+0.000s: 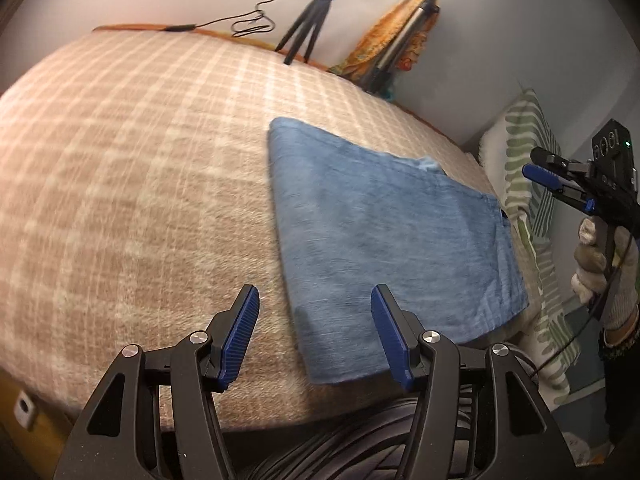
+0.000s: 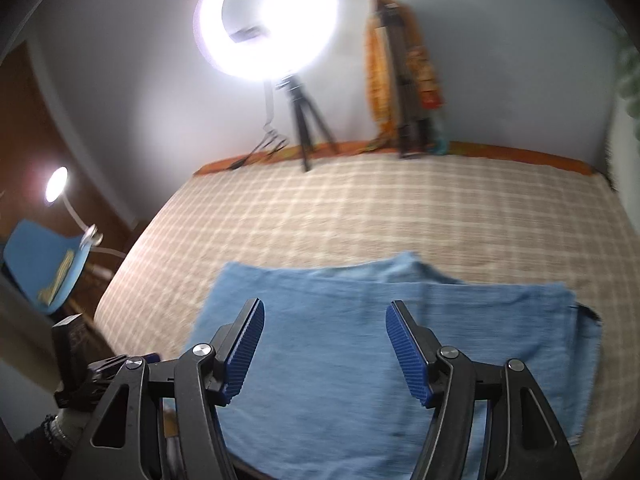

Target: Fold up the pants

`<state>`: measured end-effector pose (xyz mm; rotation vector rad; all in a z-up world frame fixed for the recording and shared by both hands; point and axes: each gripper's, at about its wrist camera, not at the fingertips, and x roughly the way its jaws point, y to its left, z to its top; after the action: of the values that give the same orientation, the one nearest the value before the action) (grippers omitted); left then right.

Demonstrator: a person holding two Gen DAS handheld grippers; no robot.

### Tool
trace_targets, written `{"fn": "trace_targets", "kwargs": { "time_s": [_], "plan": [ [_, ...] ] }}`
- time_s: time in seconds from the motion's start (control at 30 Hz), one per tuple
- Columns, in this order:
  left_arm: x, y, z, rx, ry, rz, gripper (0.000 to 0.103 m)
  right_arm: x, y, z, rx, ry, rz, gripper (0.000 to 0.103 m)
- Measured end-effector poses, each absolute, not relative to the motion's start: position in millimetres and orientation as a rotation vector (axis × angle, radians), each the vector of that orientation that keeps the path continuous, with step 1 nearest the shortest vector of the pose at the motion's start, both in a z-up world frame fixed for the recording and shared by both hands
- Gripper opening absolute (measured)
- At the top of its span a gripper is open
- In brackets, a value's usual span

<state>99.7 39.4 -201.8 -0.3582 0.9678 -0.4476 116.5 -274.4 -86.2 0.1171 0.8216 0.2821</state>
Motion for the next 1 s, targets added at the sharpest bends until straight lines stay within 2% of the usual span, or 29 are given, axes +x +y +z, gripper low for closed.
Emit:
{"fn": "trace_targets", "kwargs": {
  "time_s": [0.17, 0.33, 0.63, 0.93, 1.0],
  "plan": [
    [102, 33, -208, -0.363, 0.949, -0.429, 0.057, 121, -225, -105, 0.109, 0.871, 0.377, 0.066],
    [100, 10, -207, -0.200, 0.906, -0.433, 0.057, 128, -176, -125, 0.065, 0.931, 0.430, 0.066],
    [93, 20, -220, -0.150, 0.886, -0.399, 0.057, 147, -127, -149, 0.028, 1.011, 0.479, 0.066],
    [92, 27, -220, -0.189, 0.880, -0.409, 0.057, 182, -93, -177, 0.003, 1.119, 0.436, 0.066],
    [89, 30, -221, -0.200, 0.879, -0.414, 0.057, 191, -85, -181, -0.010, 1.137, 0.421, 0.063]
  ]
}}
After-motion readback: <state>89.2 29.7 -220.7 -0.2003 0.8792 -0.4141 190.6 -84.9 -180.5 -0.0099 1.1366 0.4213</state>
